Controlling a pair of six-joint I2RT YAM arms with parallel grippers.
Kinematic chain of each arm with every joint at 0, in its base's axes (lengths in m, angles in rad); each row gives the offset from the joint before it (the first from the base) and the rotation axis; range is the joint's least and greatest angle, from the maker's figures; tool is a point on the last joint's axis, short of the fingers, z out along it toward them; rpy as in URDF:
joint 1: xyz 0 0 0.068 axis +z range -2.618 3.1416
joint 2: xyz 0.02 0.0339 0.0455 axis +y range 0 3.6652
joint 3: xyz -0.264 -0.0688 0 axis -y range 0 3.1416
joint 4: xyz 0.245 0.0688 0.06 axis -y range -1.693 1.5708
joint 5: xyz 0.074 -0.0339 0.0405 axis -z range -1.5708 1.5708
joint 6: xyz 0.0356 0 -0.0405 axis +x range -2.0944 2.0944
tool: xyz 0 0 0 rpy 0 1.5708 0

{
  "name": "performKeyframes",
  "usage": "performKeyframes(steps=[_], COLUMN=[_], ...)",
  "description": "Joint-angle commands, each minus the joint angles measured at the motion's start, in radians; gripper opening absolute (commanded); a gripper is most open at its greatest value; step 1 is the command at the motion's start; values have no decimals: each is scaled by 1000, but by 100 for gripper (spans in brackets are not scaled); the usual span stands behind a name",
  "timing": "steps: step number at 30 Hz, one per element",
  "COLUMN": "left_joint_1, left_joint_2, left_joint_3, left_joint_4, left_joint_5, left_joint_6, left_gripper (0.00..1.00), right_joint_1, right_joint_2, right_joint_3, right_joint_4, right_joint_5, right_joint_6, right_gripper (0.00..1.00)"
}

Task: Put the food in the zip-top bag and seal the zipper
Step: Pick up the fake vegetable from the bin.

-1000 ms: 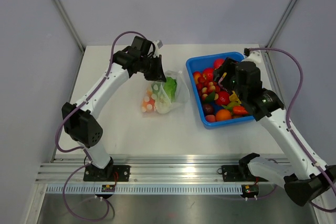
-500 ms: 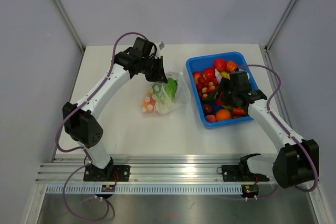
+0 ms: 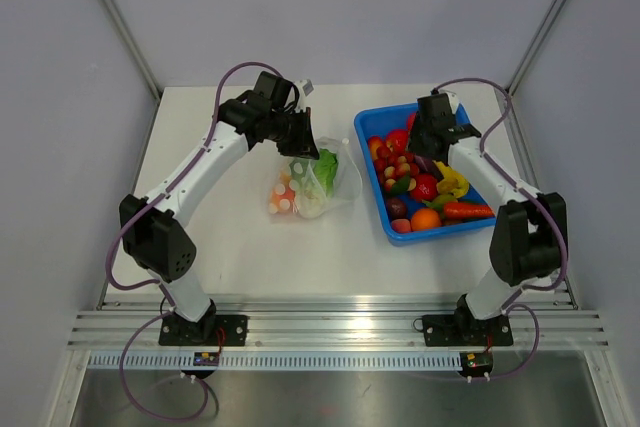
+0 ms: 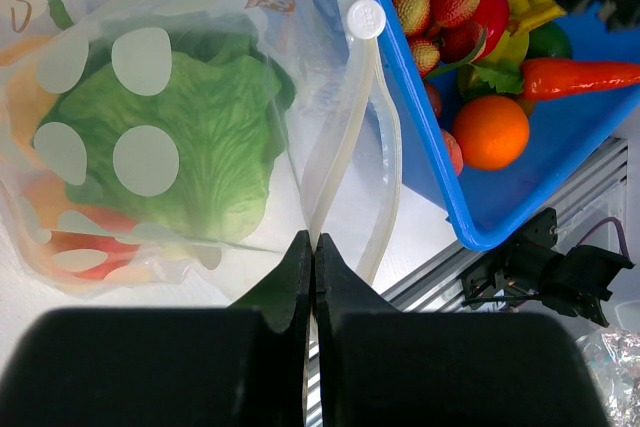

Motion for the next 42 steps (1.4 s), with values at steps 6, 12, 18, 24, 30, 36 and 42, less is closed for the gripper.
performKeyframes(steps=[6,12,18,24,30,36,42], left_joint_1=[-4,-4,-4,-4,-4,-4,-4], left_joint_2=[-14,-17,-23,-29,-29,-39,-49], left_joint_3=[25,25,8,-3,3,0,-17], left_joint_4=[27,26,34,38,47,49,61], left_joint_5=[-8,5,12,11,17,20,22], left_joint_6=[14,19,16,17,9,8,3], left_gripper=[0,0,0,0,0,0,0], right_joint_1=[-11,-26,-52,-52,-49,-51,-48], right_joint_2=[319,402,449,315,107,-89,-247], right_joint_3=[309,371,398,331,248,207,207], right_joint_4=[-44,-30,-18,0,-18,-35,-23], right_joint_5=[170,173,139,110,87,127,5], right_joint_6=[-233,-272,-289,-273,-261,-243,-83], right_gripper=[65,63,52,9,0,0,0])
